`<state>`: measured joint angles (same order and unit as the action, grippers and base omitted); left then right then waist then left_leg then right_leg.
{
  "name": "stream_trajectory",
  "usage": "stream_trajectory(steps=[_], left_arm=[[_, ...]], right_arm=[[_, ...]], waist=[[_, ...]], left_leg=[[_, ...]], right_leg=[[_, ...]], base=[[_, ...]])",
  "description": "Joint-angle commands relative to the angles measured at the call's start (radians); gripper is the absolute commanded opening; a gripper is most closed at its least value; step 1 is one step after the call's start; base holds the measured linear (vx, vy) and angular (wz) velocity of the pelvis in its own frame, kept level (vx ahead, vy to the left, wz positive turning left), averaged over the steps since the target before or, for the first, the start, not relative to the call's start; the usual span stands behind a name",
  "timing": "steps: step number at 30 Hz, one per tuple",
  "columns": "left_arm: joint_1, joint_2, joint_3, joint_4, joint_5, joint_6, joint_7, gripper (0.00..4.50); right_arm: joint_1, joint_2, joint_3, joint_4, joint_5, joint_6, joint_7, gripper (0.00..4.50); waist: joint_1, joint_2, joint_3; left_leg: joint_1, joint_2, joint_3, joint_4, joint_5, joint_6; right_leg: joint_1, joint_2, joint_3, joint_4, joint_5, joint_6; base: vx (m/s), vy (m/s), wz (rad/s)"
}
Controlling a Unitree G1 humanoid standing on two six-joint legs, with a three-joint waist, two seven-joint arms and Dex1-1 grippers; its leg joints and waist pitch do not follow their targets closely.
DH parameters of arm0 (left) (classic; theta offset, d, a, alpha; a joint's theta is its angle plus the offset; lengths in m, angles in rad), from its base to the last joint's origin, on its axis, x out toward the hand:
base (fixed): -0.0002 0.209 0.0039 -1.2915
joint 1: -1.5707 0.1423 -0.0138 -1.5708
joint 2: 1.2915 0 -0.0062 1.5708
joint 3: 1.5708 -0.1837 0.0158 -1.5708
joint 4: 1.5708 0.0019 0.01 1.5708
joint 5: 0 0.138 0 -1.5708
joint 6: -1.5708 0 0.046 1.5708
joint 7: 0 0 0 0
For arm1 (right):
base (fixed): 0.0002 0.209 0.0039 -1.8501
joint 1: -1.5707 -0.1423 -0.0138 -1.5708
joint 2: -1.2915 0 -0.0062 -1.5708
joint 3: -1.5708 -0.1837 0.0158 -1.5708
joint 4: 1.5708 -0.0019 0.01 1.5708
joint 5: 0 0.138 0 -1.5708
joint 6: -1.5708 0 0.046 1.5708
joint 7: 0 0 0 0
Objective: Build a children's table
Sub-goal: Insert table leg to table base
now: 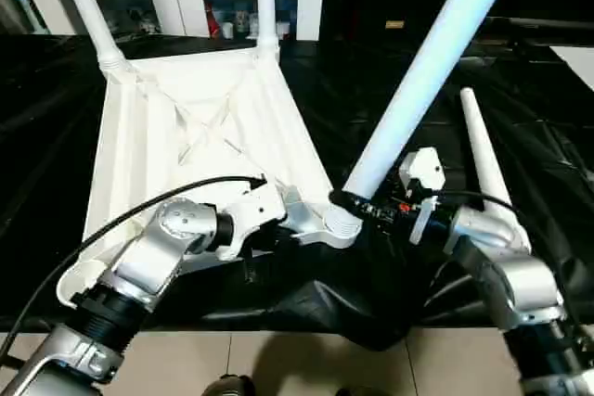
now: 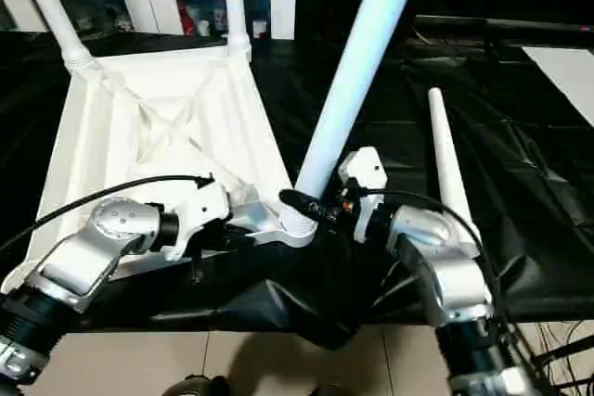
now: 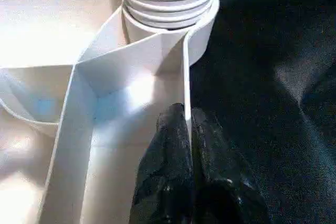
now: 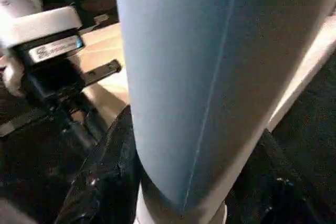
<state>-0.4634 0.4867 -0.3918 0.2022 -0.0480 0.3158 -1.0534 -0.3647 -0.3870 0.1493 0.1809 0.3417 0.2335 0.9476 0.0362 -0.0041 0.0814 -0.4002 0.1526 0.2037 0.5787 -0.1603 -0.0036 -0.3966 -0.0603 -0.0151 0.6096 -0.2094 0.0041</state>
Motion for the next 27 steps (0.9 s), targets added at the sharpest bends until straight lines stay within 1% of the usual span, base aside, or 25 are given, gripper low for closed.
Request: stream_trajectory(steps=[1, 2, 3, 4, 5, 6, 7, 9, 11, 13, 15, 17, 19, 21, 23, 27], left_arm=[[0.0, 0.007, -0.001, -0.014, -0.022, -0.028, -0.042, 0.0], [-0.002, 0.026, -0.014, -0.023, -0.026, -0.038, -0.084, 0.0], [-0.002, 0.032, -0.019, -0.026, -0.029, -0.041, -0.099, 0.0], [-0.003, 0.039, -0.024, -0.031, -0.031, -0.041, -0.116, 0.0], [-0.004, 0.046, -0.03, -0.033, -0.03, -0.042, -0.128, 0.0], [-0.01, 0.057, -0.041, -0.036, -0.028, -0.042, -0.153, 0.0], [-0.014, 0.063, -0.047, -0.037, -0.025, -0.041, -0.167, 0.0], [-0.019, 0.068, -0.053, -0.038, -0.023, -0.038, -0.183, 0.0], [-0.022, 0.069, -0.052, -0.038, -0.024, -0.036, -0.189, 0.0], [-0.026, 0.07, -0.053, -0.037, -0.023, -0.035, -0.196, 0.0], [-0.028, 0.072, -0.053, -0.036, -0.024, -0.037, -0.202, 0.0], [-0.037, 0.069, -0.054, -0.026, -0.019, -0.045, -0.202, 0.0], [-0.042, 0.064, -0.053, -0.022, -0.016, -0.047, -0.197, 0.0], [-0.042, 0.062, -0.052, -0.023, -0.014, -0.046, -0.197, 0.0], [-0.042, 0.061, -0.049, -0.024, -0.012, -0.044, -0.193, 0.0], [-0.04, 0.061, -0.046, -0.025, -0.011, -0.043, -0.187, 0.0]], right_arm=[[0.044, -0.017, 0.089, 0.091, -0.057, 0.079, 0.056, 1.83], [0.018, -0.026, 0.096, 0.111, -0.057, 0.08, 0.103, 1.83], [0.01, -0.029, 0.099, 0.117, -0.056, 0.082, 0.118, 1.83], [0.002, -0.034, 0.103, 0.121, -0.053, 0.085, 0.138, 1.83], [-0.008, -0.04, 0.109, 0.128, -0.053, 0.087, 0.163, 1.83], [-0.029, -0.058, 0.133, 0.144, -0.063, 0.083, 0.221, 1.83], [-0.04, -0.07, 0.149, 0.153, -0.068, 0.081, 0.252, 1.83], [-0.052, -0.084, 0.167, 0.165, -0.071, 0.082, 0.288, 1.83], [-0.062, -0.088, 0.175, 0.181, -0.077, 0.075, 0.302, 1.83], [-0.08, -0.09, 0.186, 0.208, -0.09, 0.059, 0.319, 1.83], [-0.096, -0.089, 0.193, 0.233, -0.103, 0.044, 0.332, 1.83], [-0.124, -0.076, 0.207, 0.269, -0.131, 0.014, 0.343, 1.83], [-0.136, -0.064, 0.212, 0.281, -0.144, -0.003, 0.34, 1.83], [-0.143, -0.057, 0.221, 0.286, -0.145, -0.015, 0.339, 1.83], [-0.142, -0.055, 0.227, 0.28, -0.15, -0.026, 0.337, 1.83], [-0.128, -0.053, 0.231, 0.263, -0.15, -0.034, 0.336, 1.83]], waist=[[-0.001, -0.006, -0.042], [-0.001, -0.006, -0.045], [-0.003, -0.007, -0.046], [-0.001, -0.006, -0.047], [0.001, -0.006, -0.046], [0.001, -0.009, -0.046], [0.003, -0.008, -0.048], [0.009, -0.008, -0.046], [0.012, -0.008, -0.046], [0.014, -0.009, -0.044], [0.014, -0.007, -0.042], [0.012, -0.007, -0.042], [0.012, -0.009, -0.042], [0.013, -0.007, -0.04], [0.011, -0.009, -0.04], [0.01, -0.011, -0.036]], left_leg=[[0.034, 0.082, -0.045, -0.083, -0.34, -0.007], [0.035, 0.081, -0.044, -0.081, -0.323, 0.002], [0.032, 0.081, -0.042, -0.081, -0.302, 0.01], [0.035, 0.081, -0.04, -0.079, -0.295, 0.015], [0.041, 0.083, -0.036, -0.077, -0.281, 0.024], [0.037, 0.082, -0.036, -0.076, -0.262, 0.032], [0.037, 0.082, -0.036, -0.075, -0.248, 0.038], [0.038, 0.084, -0.034, -0.074, -0.235, 0.045], [0.038, 0.085, -0.035, -0.075, -0.234, 0.043], [0.039, 0.085, -0.036, -0.077, -0.259, 0.033], [0.041, 0.086, -0.037, -0.079, -0.29, 0.014], [0.042, 0.086, -0.039, -0.081, -0.307, 0.001], [0.041, 0.086, -0.039, -0.082, -0.309, -0.003], [0.044, 0.088, -0.04, -0.085, -0.323, -0.011], [0.043, 0.087, -0.041, -0.086, -0.332, -0.015], [0.044, 0.087, -0.043, -0.089, -0.371, -0.025]], right_leg=[[0.011, -0.086, 0.045, -0.095, -0.348, -0.178], [0.012, -0.084, 0.044, -0.09, -0.299, -0.191], [0.016, -0.083, 0.044, -0.086, -0.257, -0.203], [0.015, -0.082, 0.044, -0.086, -0.238, -0.209], [0.012, -0.081, 0.045, -0.085, -0.199, -0.223], [0.017, -0.081, 0.044, -0.081, -0.167, -0.238], [0.021, -0.081, 0.042, -0.078, -0.152, -0.244], [0.021, -0.082, 0.043, -0.077, -0.137, -0.25], [0.022, -0.083, 0.042, -0.076, -0.137, -0.251], [0.021, -0.082, 0.041, -0.078, -0.173, -0.254], [0.019, -0.084, 0.042, -0.082, -0.217, -0.249], [0.017, -0.083, 0.042, -0.081, -0.23, -0.246], [0.017, -0.084, 0.043, -0.081, -0.231, -0.242], [0.015, -0.083, 0.043, -0.083, -0.235, -0.238], [0.016, -0.082, 0.043, -0.083, -0.242, -0.235], [0.011, -0.084, 0.046, -0.089, -0.296, -0.219]], base=[[0.0, 0.0, 0.0], [0.0, 0.0, 0.0], [0.0, 0.0, 0.0], [0.0, 0.0, 0.0], [0.0, 0.0, 0.0], [0.0, 0.0, 0.0], [0.0, 0.0, 0.0], [0.0, 0.0, 0.0], [0.0, 0.0, 0.0], [0.0, 0.0, 0.0], [0.0, 0.0, 0.0], [0.0, 0.0, 0.0], [0.0, 0.0, 0.0], [0.0, 0.0, 0.0], [0.0, 0.0, 0.0], [0.0, 0.0, 0.0]])
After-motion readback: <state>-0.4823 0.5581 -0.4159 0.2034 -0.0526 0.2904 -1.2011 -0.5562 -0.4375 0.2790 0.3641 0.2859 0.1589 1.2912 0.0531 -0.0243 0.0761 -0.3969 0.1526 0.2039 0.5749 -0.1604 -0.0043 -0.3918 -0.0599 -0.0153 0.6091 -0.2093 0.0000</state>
